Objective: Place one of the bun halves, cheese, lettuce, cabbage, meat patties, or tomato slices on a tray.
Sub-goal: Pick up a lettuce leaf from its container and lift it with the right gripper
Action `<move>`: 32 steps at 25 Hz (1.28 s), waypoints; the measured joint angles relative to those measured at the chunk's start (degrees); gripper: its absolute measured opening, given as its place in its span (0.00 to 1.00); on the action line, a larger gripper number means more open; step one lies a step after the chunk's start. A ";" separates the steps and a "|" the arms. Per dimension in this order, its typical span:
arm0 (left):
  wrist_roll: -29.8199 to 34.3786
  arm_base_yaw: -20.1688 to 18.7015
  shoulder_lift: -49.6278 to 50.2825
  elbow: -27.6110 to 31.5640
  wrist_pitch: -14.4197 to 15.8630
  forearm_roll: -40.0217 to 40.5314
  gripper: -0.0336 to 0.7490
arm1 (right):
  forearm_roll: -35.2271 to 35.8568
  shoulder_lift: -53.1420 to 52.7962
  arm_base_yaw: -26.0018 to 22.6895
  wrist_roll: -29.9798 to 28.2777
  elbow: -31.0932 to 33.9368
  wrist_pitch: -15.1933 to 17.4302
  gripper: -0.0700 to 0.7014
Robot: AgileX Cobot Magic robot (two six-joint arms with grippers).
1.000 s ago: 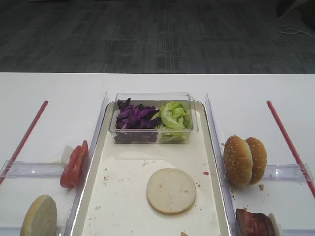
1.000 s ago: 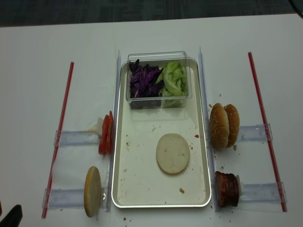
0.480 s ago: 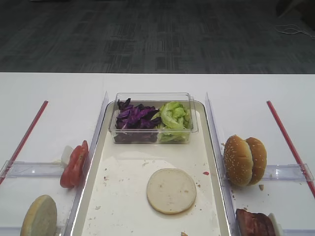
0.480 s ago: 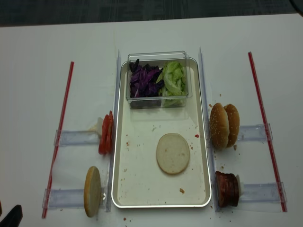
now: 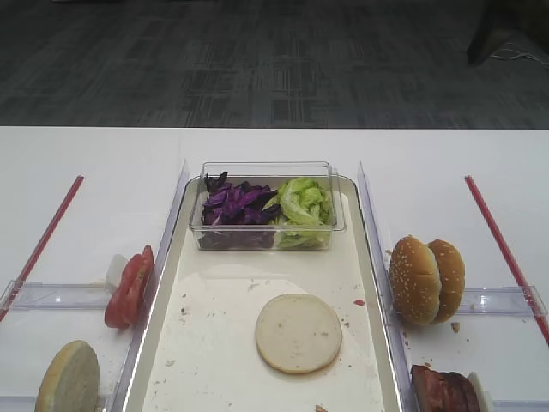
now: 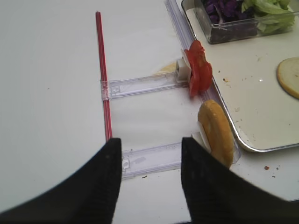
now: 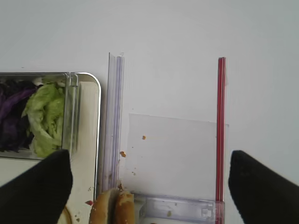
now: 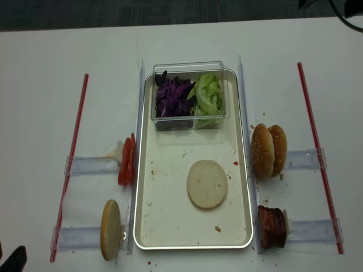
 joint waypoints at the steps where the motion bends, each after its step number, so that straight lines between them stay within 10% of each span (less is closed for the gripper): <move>1: 0.00 0.00 0.00 0.00 0.00 0.00 0.44 | -1.41 0.29 0.96 0.50 0.00 -0.31 1.00; 18: 0.00 0.00 0.00 0.00 0.00 0.00 0.44 | -7.50 17.81 22.90 15.99 -14.71 2.21 1.00; 32: 0.00 0.00 0.00 0.00 0.00 0.00 0.44 | -7.50 30.43 26.57 19.95 -21.32 4.78 1.00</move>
